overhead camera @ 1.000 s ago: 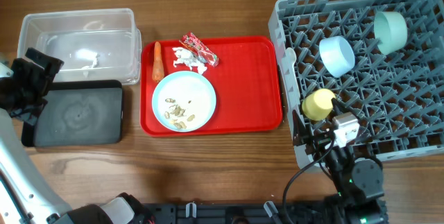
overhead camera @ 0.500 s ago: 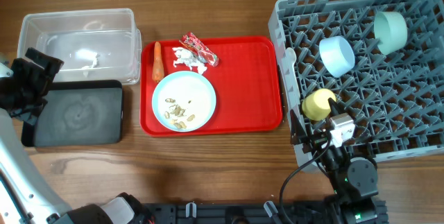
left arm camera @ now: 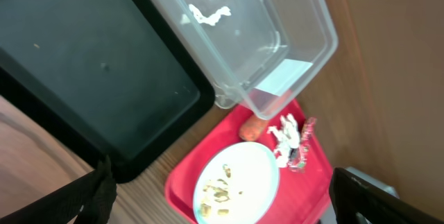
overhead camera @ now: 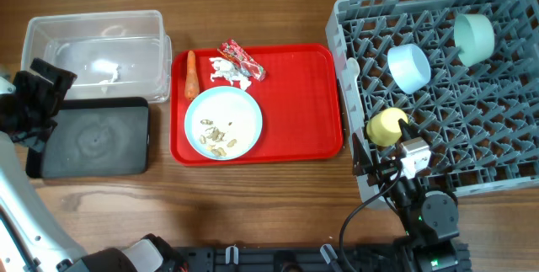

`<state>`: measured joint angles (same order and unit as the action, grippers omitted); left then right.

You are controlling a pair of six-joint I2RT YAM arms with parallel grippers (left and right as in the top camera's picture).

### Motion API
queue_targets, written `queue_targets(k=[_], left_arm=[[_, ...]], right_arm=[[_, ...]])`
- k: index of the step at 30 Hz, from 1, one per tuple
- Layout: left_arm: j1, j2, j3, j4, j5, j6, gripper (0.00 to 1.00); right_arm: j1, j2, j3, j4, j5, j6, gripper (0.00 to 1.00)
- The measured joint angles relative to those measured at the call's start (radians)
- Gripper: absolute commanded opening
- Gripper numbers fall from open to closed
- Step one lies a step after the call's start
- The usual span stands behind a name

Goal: Sort waste into correct bins and load items into the dishwasher rack
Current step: 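Reach the left gripper to the red strawberry wrapper and grasp it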

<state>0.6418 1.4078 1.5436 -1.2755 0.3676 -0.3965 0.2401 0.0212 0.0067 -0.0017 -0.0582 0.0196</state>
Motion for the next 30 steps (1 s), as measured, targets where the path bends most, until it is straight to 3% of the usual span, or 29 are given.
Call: queue_targets(k=[4, 7, 14, 18, 21, 23, 30], left_arm=[[0.0, 0.0, 0.0, 0.008, 0.059, -0.044, 1.0], [-0.037, 0.0, -0.003, 0.096, 0.129, -0.048, 1.0], [-0.389, 0.09, -0.039, 0.245, 0.155, -0.051, 0.99], [-0.649, 0.208, -0.056, 0.319, -0.04, -0.053, 0.94], [-0.807, 0.27, -0.056, 0.397, -0.227, -0.053, 0.83], [-0.89, 0.32, -0.056, 0.449, -0.312, -0.058, 0.8], [-0.985, 0.531, -0.056, 0.643, -0.43, -0.067, 0.6]], right_arm=[[0.0, 0.0, 0.0, 0.0, 0.0, 0.0, 1.0], [0.0, 0.0, 0.0, 0.0, 0.0, 0.0, 1.0], [0.0, 0.0, 0.0, 0.0, 0.0, 0.0, 1.0], [0.0, 0.0, 0.0, 0.0, 0.0, 0.0, 1.0], [0.0, 0.0, 0.0, 0.0, 0.0, 0.0, 1.0], [0.0, 0.0, 0.0, 0.0, 0.0, 0.0, 1.0], [0.0, 0.0, 0.0, 0.0, 0.0, 0.0, 1.0]])
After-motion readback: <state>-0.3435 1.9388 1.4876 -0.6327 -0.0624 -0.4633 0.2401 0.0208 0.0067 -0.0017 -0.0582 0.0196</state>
